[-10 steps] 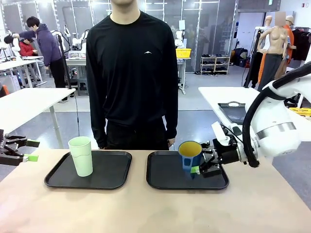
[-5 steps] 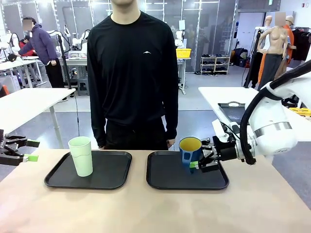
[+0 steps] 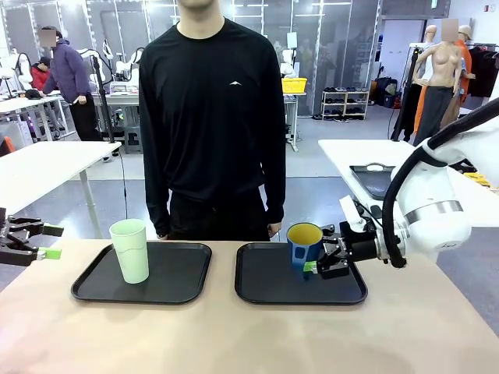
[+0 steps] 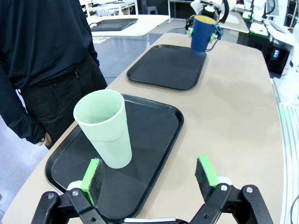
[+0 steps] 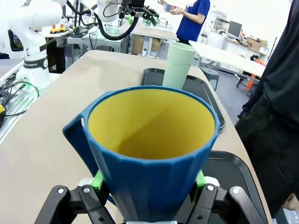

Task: Sort and store the cups by type.
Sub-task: Pick up the Handle plastic cup and place it into the empty Flat Tray.

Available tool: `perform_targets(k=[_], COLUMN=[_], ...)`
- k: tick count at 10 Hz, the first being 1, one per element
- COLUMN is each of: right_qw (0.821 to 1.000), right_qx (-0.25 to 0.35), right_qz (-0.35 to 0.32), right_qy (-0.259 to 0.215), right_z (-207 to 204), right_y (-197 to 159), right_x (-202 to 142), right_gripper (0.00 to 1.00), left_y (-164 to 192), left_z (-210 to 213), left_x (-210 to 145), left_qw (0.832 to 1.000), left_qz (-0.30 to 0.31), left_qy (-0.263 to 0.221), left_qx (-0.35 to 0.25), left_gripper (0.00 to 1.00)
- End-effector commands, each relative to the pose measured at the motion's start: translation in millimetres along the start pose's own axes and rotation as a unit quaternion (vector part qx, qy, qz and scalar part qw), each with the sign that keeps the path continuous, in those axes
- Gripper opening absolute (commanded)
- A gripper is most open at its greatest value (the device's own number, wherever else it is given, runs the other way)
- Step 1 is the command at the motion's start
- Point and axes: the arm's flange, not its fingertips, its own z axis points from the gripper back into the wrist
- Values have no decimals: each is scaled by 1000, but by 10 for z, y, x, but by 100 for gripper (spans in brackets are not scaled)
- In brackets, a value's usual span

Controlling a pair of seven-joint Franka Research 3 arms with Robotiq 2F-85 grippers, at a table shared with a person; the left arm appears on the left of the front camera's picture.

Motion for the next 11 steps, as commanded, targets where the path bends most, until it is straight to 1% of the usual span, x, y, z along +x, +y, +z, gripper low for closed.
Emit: perform_targets(k=[1,3,5,7,9,11], right_qw=[999,999,998,998,998,998], right_qx=[0,-11,-11,-14,-20,-20], right_qz=[2,-14,-36,-45,-41,-52], right_qy=[-39,-50,-48,-44,-43,-36], right_z=[2,-13,-48,-56,-54,-67], right_y=[-274,-483,-633,-707,-757,-783], right_x=[-177,-380,-580,-753,-852,-937], right_gripper=[75,75,75,75,75,75], left_y=[6,6,6,6,6,6], left_z=[-11,-11,-11,-11,-11,-11], left_x=[15,15,15,15,15,15], left_qw=[1000,1000,1000,1000,1000,1000], left_qz=[-5,-5,-5,-5,-5,-5], left_qy=[-4,-4,-4,-4,-4,-4], left_qx=[4,4,4,4,4,4], left_gripper=[100,100,100,100,100,100])
